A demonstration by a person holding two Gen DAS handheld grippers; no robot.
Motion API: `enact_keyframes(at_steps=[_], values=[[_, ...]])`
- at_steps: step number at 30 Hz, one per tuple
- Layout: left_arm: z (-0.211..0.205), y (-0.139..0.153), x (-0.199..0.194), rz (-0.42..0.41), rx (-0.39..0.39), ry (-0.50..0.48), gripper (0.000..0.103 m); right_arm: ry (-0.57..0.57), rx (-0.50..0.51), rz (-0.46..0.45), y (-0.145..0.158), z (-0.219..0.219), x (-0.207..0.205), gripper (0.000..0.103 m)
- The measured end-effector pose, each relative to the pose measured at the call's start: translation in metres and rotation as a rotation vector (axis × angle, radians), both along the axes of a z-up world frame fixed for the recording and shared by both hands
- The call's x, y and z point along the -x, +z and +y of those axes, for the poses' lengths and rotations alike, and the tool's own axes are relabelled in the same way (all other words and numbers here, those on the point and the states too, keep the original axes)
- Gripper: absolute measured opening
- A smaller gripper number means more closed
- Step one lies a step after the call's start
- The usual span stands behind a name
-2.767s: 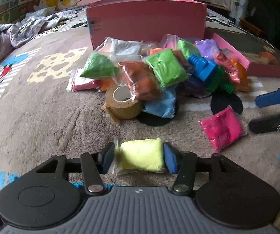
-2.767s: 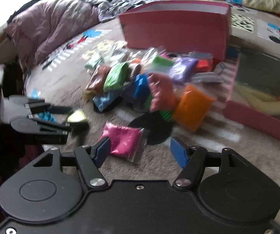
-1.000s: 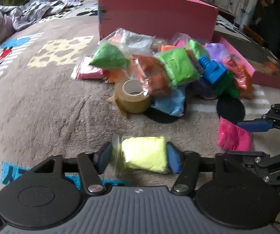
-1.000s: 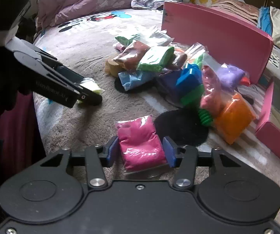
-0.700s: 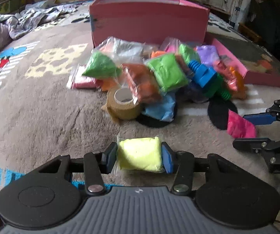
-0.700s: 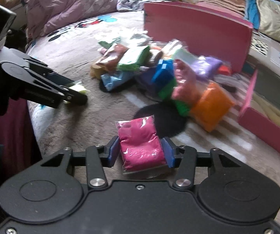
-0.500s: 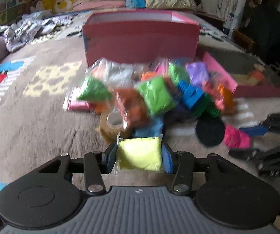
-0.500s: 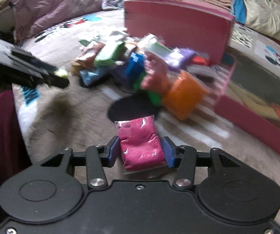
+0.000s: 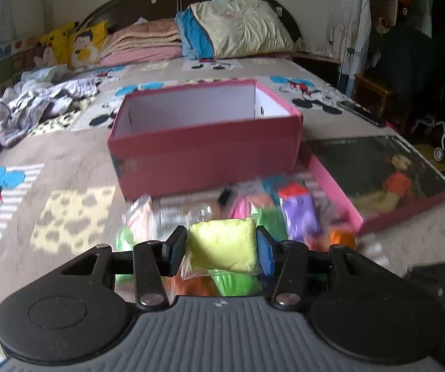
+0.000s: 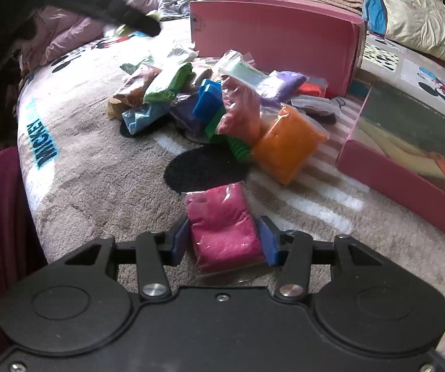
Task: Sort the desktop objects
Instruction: 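Carry the yellow packet with the left tool down into the pink shoebox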
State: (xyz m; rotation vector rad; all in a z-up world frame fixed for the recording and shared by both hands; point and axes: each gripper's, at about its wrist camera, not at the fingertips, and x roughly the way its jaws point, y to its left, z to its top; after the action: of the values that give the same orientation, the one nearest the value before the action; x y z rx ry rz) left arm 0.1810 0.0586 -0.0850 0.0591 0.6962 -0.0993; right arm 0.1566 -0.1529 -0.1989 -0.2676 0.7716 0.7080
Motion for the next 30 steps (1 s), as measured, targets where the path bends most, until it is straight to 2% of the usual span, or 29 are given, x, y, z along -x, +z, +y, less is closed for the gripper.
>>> enact_keyframes(at_steps=[13, 30], values=[[0.014, 0.028, -0.083, -0.074, -0.010, 0.031, 0.046, -0.006, -0.035, 0.019, -0.002, -0.005, -0.002, 0.048], [0.016, 0.027, -0.146, -0.071, -0.031, 0.055, 0.046, -0.011, -0.052, 0.027, -0.004, -0.007, -0.003, 0.048]])
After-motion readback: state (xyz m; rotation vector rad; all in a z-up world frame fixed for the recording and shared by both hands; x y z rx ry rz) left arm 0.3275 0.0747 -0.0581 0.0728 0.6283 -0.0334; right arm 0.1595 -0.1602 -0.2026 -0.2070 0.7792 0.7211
